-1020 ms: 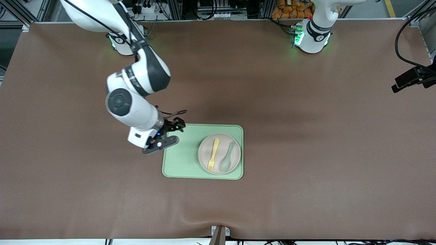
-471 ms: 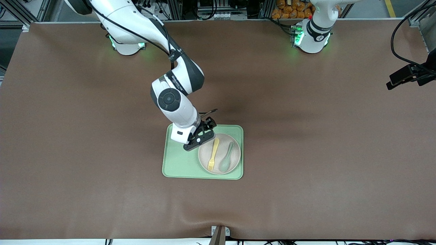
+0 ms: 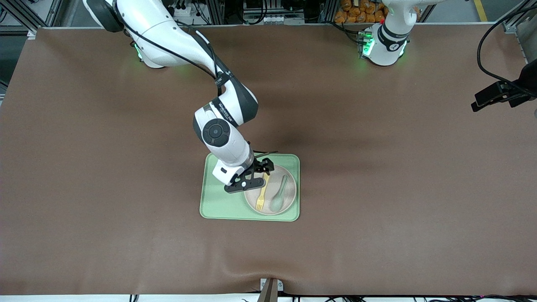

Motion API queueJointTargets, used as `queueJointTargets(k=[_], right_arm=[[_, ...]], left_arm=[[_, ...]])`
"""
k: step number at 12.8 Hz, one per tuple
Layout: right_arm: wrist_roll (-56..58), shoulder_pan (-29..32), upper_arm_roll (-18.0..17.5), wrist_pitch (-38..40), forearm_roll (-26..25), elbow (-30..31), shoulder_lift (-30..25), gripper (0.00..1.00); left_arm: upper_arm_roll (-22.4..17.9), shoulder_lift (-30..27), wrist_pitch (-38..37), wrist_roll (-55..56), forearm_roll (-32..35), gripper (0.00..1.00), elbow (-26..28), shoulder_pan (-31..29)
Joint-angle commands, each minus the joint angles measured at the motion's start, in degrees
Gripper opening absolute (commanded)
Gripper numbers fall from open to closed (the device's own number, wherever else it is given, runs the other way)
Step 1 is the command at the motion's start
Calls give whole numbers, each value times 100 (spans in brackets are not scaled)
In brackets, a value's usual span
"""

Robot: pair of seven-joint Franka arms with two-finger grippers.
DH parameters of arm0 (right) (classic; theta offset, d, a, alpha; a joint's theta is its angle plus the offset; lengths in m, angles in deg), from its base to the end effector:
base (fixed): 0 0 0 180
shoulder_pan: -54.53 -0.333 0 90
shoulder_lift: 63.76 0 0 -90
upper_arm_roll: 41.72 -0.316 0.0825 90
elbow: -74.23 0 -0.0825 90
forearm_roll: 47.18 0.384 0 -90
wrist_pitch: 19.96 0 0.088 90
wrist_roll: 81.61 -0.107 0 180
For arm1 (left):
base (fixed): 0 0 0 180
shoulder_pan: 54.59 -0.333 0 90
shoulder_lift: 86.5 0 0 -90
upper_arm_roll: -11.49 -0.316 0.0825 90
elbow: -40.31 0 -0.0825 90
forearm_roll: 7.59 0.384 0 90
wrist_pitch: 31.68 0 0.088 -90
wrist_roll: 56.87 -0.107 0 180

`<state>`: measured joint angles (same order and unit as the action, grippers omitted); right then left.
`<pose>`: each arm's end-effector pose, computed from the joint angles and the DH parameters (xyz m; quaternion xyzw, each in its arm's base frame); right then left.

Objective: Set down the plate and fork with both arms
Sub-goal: 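Move the right gripper over the yellow fork on the plate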

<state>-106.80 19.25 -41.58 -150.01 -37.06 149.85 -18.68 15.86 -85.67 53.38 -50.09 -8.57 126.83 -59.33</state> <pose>0.6176 0.4407 0.2817 -0.9935 -0.0357 -0.0345 0.1023 0.5505 0.0019 0.6375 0.9978 0.0618 -0.0204 0.0080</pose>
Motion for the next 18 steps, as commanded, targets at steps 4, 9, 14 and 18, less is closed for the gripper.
queueJointTargets(k=[4, 9, 14, 18], right_arm=[[-864, -216, 47, 41, 16, -627, 641, 100], [-864, -304, 47, -3, 16, -760, 897, 100], [-864, -313, 47, -143, 16, -760, 1037, 100], [-864, -313, 38, -354, 25, -760, 1108, 100]], left_arm=[[47, -91, 152, -55, -77, 100, 23, -133], [20, -92, 152, -72, -77, 100, 23, -141], [20, -92, 152, -37, -77, 100, 32, -124], [20, -66, 152, -28, -77, 100, 32, -124]])
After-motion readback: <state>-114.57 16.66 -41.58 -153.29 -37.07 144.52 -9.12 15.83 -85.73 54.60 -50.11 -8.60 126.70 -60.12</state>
